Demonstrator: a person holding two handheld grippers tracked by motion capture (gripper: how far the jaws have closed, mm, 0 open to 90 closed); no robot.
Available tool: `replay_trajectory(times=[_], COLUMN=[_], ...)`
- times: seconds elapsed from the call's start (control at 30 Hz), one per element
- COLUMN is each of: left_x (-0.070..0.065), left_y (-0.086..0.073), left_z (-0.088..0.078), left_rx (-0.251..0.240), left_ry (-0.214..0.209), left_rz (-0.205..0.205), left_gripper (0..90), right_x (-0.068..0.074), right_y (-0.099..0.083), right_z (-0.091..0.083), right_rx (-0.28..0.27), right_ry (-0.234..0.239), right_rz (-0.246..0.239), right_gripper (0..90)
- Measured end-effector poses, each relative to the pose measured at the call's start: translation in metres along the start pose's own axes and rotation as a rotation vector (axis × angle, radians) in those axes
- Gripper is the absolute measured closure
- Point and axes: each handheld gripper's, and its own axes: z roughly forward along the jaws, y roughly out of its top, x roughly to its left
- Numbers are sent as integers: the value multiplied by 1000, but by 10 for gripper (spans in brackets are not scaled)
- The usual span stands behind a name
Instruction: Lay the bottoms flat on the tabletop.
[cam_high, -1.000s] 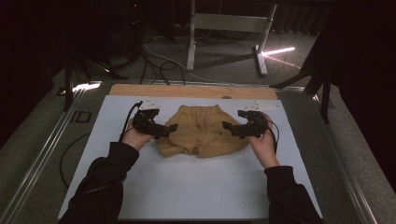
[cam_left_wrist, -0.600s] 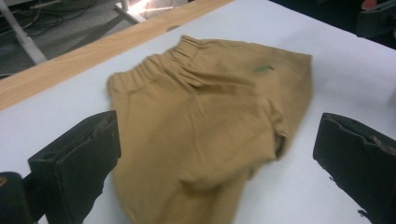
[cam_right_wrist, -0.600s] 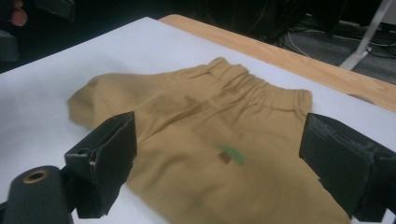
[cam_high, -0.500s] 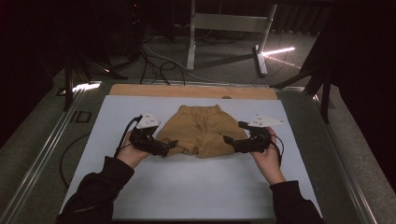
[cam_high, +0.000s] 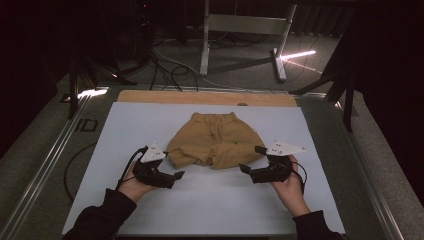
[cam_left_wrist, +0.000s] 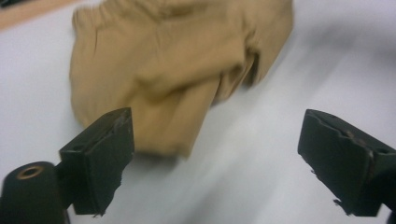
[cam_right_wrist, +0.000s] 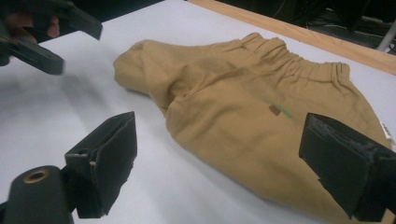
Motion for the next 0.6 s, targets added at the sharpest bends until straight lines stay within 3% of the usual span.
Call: replay_trajectory(times=[0.17, 0.37, 0.53, 0.6], left_x=[4, 3, 2, 2], left_y=[-17, -29, -28, -27], left_z=[13, 33, 47, 51], left_rx=[58, 110, 114, 105], left_ry=[52, 80, 122, 140], left_rz=[12, 35, 66, 57], left_gripper=[207, 354, 440, 513], right_x=[5, 7, 8, 8], right_y=[-6, -11, -12, -12], right_z=[-7, -12, -11, -12], right_rx=[4, 6, 9, 11], right_ry=[-11, -21, -21, -25], right_rz=[-9, -11, -15, -21], right_gripper=[116, 117, 117, 117])
